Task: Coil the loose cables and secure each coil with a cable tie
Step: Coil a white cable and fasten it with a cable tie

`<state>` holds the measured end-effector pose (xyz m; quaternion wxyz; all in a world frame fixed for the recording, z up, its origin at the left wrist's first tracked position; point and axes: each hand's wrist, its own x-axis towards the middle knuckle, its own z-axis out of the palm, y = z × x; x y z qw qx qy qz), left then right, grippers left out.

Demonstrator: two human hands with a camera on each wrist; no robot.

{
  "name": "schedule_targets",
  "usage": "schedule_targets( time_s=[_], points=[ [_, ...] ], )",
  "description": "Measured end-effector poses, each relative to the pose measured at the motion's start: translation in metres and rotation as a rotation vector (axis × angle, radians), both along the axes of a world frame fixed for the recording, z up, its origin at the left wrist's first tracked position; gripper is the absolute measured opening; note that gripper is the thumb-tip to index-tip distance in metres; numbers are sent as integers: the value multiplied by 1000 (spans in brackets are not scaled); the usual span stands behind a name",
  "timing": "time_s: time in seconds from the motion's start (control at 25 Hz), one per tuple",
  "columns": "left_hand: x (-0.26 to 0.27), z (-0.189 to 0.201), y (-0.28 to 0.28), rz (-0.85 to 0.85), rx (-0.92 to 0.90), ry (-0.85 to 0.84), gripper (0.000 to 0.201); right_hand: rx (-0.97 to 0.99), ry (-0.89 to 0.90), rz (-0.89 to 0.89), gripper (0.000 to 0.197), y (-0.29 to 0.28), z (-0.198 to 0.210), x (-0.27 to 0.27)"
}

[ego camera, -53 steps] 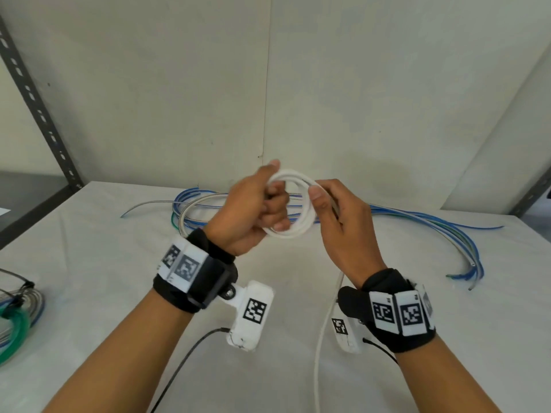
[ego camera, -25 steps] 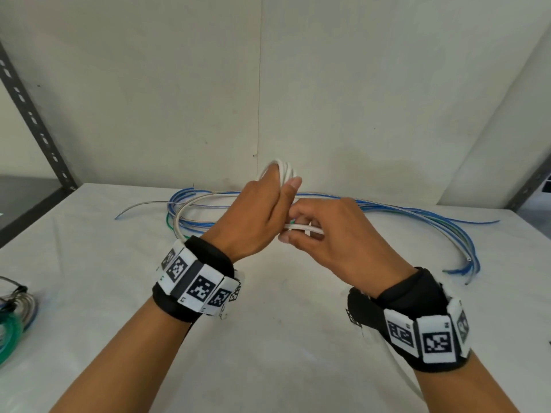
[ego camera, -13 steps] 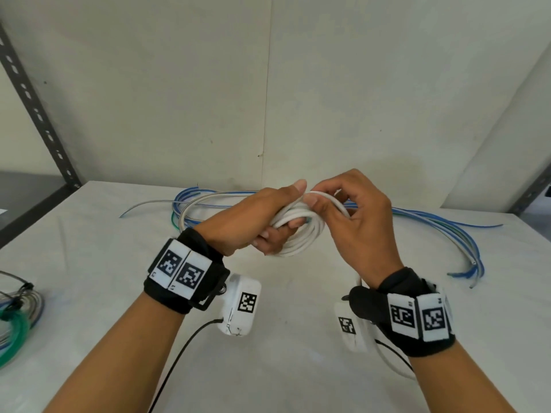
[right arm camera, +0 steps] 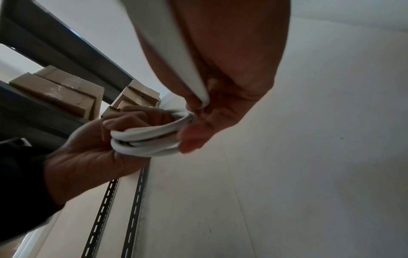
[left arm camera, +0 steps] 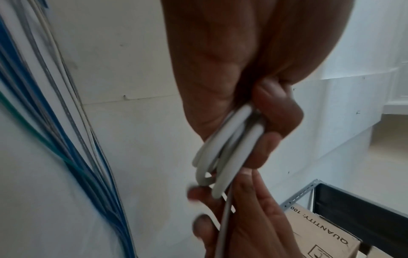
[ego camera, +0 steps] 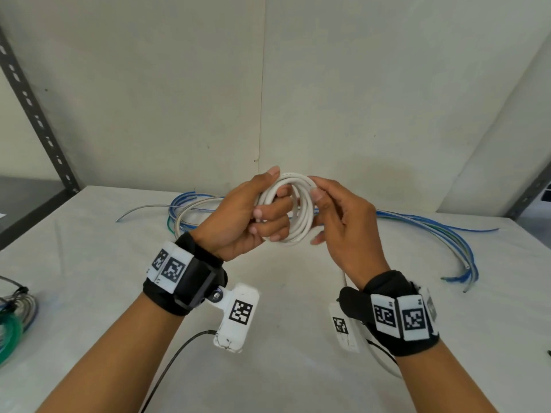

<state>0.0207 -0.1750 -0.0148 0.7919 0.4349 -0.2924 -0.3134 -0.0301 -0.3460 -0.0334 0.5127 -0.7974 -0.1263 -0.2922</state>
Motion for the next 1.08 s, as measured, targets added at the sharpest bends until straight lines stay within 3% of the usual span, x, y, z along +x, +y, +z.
schedule_targets(
  time_s=[0.12, 0.24, 0.4, 0.48, 0.6, 0.76, 0.88, 1.0, 1.08],
  points=[
    [5, -1, 5, -41, -2, 72, 40, 26, 71, 52, 25, -3, 0, 1],
    [5, -3, 4, -98, -44, 117, 42, 212, 144, 110, 24, -4, -1, 7],
    [20, -3, 15, -179, -280, 207, 38, 316, 210, 143, 24, 0, -6, 12],
    [29, 1, 24, -157, -446, 283, 33, 168, 169, 107, 23, 0, -12, 16],
    [32, 3, 30, 165, -572, 343, 35, -177, 138, 20, 20, 5, -19, 19],
    [36, 9, 36, 430, -616, 237, 42, -409, 267, 38, 19, 8, -13, 8],
    [45, 14, 51, 704, -465, 41, 41, -517, 271, 141, 20, 15, 0, -6],
    [40, 8, 42, 906, -97, -313, 40, -602, 83, 148, 26, 23, 15, -18],
    [24, 1, 23, 914, 200, -611, 42, -619, -17, 104, 22, 21, 23, -22]
  ],
)
